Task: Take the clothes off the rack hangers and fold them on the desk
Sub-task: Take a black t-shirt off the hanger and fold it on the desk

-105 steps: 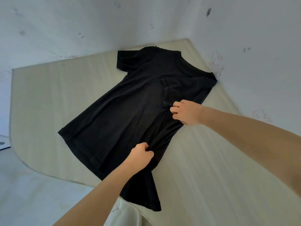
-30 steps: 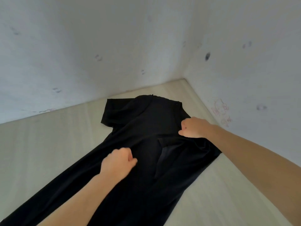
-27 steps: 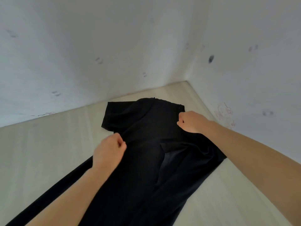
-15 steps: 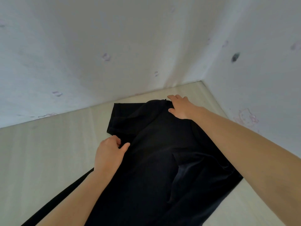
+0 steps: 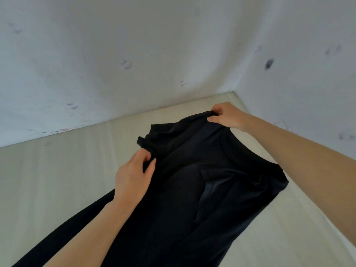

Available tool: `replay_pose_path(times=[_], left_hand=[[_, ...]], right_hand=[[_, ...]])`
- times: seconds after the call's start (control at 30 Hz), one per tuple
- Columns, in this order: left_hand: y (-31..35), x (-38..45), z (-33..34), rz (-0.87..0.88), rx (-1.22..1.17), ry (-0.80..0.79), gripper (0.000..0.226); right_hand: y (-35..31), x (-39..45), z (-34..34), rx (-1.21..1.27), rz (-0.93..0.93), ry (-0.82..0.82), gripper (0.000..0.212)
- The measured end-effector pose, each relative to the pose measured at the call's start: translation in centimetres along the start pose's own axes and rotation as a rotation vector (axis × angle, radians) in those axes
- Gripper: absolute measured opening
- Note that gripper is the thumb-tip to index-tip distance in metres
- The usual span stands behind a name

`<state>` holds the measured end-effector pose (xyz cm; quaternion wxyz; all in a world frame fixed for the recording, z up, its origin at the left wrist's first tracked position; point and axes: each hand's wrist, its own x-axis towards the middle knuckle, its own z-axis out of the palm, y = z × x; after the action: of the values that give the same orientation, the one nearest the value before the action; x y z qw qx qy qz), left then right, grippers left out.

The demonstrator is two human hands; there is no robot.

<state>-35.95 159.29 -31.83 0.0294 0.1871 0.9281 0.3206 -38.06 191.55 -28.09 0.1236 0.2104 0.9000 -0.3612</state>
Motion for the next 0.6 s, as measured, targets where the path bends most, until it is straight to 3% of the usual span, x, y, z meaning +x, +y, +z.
replay_pose_path(times=[0.1, 0.23, 0.33, 0.47, 0.6], left_hand=[[0.9, -2.7, 0.3, 0.213, 0.052, -0.032, 0.015], [1.6, -6.4, 2.1, 0.356, 0.134, -0.135, 0.022], [1.3, -8.0, 3.7, 0.308, 0.141, -0.253, 0.021], [1.1, -8.5, 4.7, 0.197, 0.216, -0.355, 0.016], [1.6, -8.4, 4.2, 0.168, 0.21, -0.393, 0.019]], right_hand=[[1.6, -2.9, -1.2, 0.002, 0.048, -0.045, 0.008], [4.3, -6.7, -1.8, -0.047, 0.126, -0.113, 0.016], [6.8, -8.3, -0.8, -0.18, 0.184, -0.178, 0.004], [8.2, -9.1, 0.4, -0.342, 0.212, -0.215, 0.033], [7.0, -8.9, 1.2, -0.339, 0.216, -0.229, 0.047]])
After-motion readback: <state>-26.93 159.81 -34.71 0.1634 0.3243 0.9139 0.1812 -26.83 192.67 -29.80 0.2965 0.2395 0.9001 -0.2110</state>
